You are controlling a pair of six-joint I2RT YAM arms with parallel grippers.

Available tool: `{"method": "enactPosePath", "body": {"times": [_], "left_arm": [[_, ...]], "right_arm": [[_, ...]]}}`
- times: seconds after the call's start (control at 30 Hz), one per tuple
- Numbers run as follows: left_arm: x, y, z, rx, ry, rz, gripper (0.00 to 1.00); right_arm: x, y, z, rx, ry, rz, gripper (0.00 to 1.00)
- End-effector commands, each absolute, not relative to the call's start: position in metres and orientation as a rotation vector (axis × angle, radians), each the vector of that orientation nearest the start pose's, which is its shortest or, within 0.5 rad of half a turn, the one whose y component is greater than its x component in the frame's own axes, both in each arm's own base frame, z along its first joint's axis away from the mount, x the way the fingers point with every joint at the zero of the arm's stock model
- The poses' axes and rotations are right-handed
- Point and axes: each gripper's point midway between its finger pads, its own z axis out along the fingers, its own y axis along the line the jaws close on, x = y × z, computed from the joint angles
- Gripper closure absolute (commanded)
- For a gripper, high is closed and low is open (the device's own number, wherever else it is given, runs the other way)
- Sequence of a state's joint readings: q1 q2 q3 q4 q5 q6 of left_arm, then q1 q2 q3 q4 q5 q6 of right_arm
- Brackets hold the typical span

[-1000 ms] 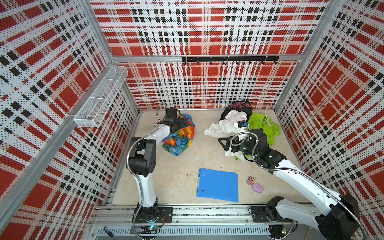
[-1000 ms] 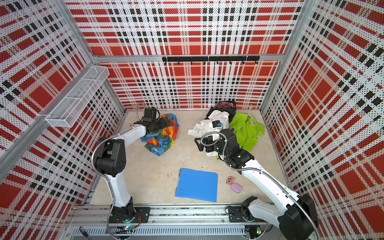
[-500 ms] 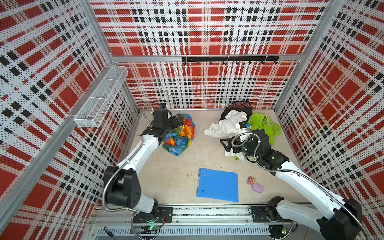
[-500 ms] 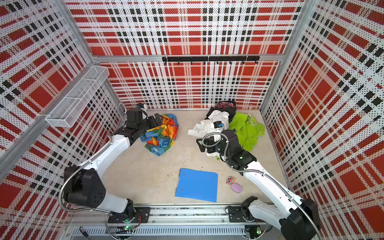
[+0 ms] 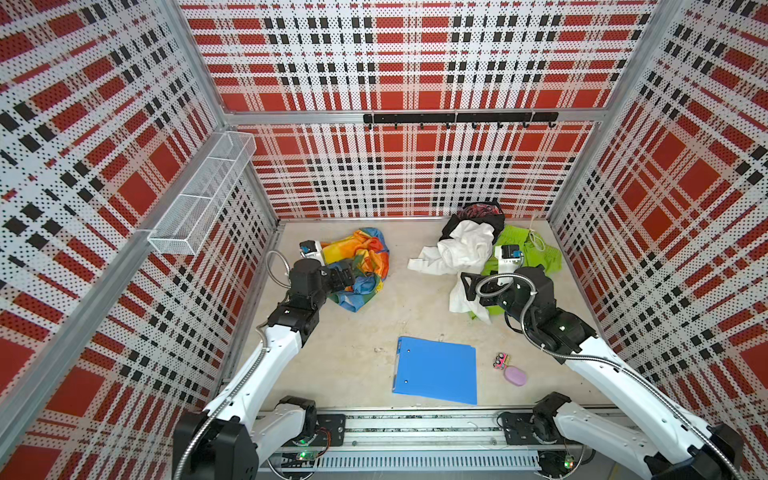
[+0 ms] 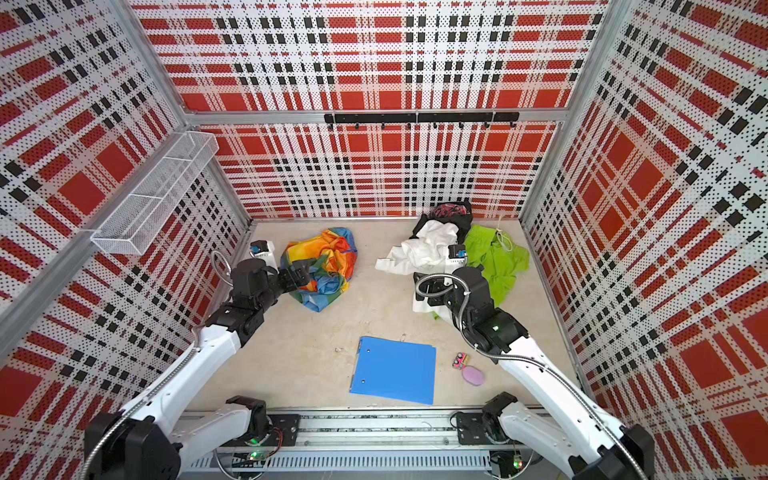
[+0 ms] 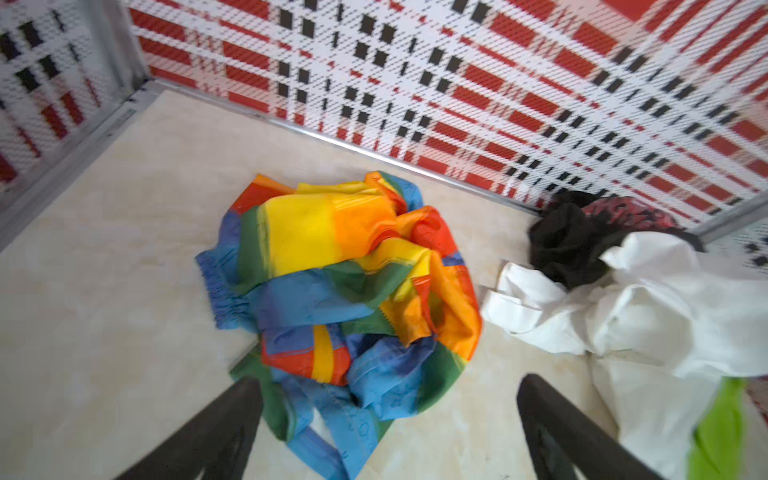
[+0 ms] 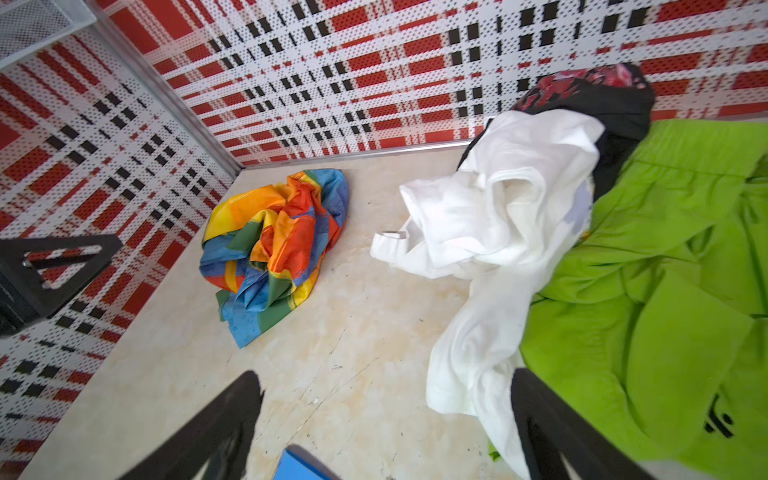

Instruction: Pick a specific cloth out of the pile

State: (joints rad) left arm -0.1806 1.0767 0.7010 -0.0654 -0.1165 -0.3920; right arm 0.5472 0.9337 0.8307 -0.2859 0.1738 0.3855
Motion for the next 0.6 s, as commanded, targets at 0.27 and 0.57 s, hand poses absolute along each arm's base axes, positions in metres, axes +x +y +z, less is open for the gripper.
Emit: {"method": "enactPosePath", "body": {"times": [0.27, 0.57], "left_arm": [[0.356, 0.008, 0.192, -0.233, 1.784, 0.140, 0.01], [0.362, 0.007, 0.172, -0.160, 1.668, 0.163, 0.01]], "right_arm": [[0.299, 0.088, 0.258, 0.153, 1.935, 0.176, 0.00], [0.318, 0.033, 0.235, 0.266, 1.870, 0.111, 0.00]]}}
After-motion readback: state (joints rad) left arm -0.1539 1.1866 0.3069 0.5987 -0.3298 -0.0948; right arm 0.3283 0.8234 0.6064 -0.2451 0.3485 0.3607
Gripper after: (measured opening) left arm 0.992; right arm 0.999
